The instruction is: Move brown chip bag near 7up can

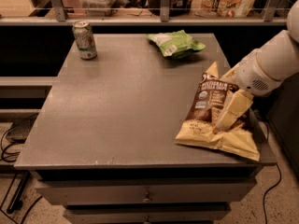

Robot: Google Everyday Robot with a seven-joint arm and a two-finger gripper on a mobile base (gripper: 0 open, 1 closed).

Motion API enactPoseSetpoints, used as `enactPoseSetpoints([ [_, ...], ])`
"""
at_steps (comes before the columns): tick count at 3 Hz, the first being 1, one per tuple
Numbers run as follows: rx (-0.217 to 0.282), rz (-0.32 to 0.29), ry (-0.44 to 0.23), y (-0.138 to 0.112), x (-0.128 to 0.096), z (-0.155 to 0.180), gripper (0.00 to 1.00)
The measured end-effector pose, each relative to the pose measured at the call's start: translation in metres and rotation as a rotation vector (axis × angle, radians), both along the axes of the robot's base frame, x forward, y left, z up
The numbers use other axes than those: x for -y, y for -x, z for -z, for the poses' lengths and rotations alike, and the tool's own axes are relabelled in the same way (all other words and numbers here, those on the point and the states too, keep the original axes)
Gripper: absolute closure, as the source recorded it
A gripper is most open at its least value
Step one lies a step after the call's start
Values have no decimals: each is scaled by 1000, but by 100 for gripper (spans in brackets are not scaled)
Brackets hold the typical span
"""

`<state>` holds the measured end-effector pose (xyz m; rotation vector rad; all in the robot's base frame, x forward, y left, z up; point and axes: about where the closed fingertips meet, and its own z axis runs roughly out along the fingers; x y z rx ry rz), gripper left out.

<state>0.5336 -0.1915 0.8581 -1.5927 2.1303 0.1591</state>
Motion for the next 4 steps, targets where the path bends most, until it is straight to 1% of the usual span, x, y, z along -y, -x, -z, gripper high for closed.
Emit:
enactPoseSetpoints([
  [1,0,-1,0,0,0,-3,100],
  [3,0,-1,0,0,0,-5,100],
  [4,0,-1,0,0,0,-5,82],
])
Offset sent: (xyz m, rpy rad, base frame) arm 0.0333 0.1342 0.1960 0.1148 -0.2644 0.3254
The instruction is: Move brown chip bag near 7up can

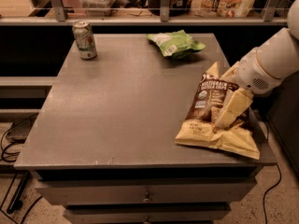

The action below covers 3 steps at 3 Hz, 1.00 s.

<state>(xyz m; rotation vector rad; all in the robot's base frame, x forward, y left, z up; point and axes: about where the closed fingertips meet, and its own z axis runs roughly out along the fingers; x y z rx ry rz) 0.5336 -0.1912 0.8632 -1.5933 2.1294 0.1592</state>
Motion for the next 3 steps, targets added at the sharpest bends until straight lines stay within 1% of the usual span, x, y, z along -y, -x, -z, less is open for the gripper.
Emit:
enactPoseSetpoints([
  [2,0,0,0,0,0,0,35],
  [3,35,-13,-42,-7,-25,-13,12],
])
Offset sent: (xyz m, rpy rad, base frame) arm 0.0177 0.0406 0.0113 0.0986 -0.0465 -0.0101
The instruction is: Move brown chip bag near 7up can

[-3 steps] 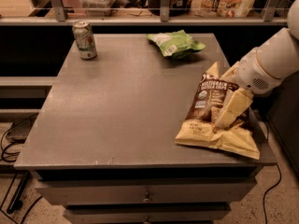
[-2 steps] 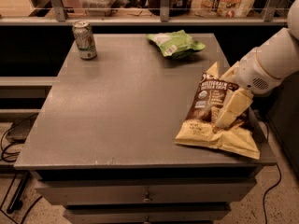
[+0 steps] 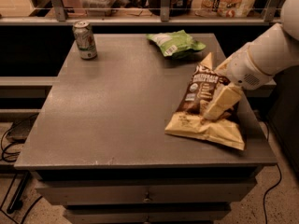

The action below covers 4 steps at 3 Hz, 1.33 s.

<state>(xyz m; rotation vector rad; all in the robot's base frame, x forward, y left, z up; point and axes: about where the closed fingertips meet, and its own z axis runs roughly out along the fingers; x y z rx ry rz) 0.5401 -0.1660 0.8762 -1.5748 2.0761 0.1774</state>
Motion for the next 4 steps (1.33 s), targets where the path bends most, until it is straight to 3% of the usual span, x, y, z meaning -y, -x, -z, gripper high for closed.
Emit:
enactPoseSetpoints([
  [1,28,-16,-42,-6,-23,-11,0],
  [2,47,-30,-77,-12,-39,-16,0],
  [3,53,-37,-102,-18,-48,-17,14],
  [4,60,-24,-113,-22,-50,-18,34],
])
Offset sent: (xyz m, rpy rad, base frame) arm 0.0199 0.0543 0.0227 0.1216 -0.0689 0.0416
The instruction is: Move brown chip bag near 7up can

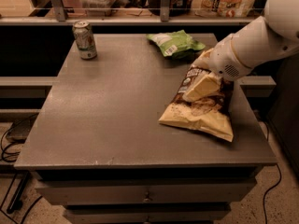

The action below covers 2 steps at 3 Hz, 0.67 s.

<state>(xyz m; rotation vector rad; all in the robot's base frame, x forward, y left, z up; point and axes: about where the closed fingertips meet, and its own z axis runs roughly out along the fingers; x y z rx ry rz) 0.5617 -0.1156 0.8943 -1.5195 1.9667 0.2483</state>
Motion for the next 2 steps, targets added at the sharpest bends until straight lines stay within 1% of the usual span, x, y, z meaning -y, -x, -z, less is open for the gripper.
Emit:
enactPoseSetpoints([
  [1,9,19,5,-2,2,0,57],
  [2,0,51,14,-6,8,7,80],
])
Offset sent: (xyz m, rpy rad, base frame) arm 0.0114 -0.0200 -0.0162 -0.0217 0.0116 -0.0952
